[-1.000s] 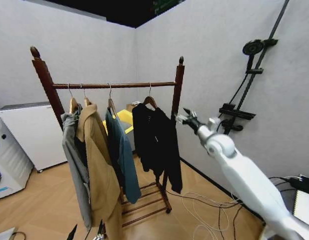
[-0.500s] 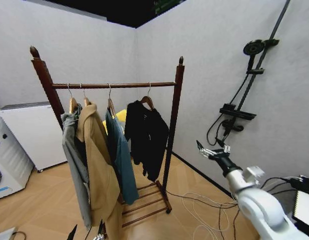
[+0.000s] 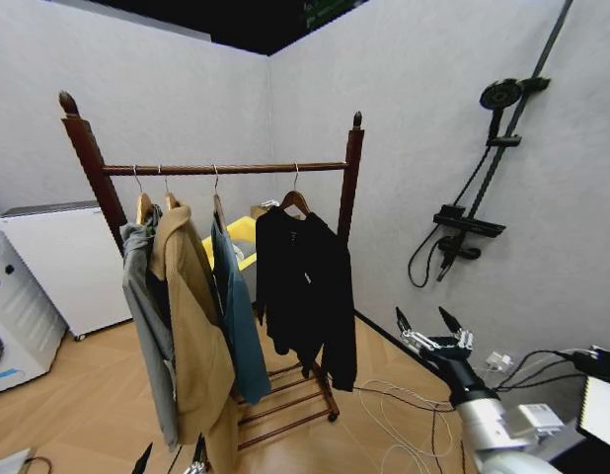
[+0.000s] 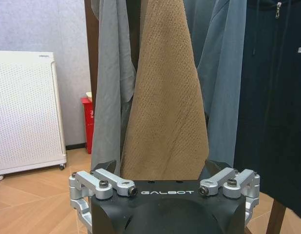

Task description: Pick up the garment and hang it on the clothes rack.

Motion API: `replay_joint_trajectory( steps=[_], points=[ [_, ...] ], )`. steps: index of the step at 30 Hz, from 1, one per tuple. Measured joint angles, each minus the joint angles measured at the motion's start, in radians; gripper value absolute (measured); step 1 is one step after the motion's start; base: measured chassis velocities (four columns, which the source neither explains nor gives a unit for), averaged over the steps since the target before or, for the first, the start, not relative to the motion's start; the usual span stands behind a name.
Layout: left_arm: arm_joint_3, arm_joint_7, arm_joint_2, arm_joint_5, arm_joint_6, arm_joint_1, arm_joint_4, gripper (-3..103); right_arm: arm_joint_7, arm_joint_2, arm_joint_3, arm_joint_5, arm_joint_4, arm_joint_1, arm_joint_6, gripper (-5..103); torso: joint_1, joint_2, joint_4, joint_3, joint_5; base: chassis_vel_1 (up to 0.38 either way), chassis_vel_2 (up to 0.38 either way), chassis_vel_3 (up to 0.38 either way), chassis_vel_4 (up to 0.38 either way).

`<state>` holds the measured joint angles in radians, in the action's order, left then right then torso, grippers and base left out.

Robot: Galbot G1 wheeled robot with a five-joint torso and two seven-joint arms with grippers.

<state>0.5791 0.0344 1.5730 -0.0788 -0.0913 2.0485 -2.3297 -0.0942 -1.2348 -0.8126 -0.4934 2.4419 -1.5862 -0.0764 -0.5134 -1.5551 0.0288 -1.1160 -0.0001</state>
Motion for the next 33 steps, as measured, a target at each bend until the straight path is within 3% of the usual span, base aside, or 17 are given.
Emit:
replay_joint_trajectory(
  steps=[33],
  points=[
    [0.000, 0.000, 0.000, 0.000, 0.000, 0.000, 0.000, 100, 0.000, 0.006, 0.006, -0.006, -0.010, 0.013, -0.004, 100, 0.000, 0.000, 0.0002, 0.000, 0.0001, -0.034, -0.035, -0.030, -0.034]
  ],
)
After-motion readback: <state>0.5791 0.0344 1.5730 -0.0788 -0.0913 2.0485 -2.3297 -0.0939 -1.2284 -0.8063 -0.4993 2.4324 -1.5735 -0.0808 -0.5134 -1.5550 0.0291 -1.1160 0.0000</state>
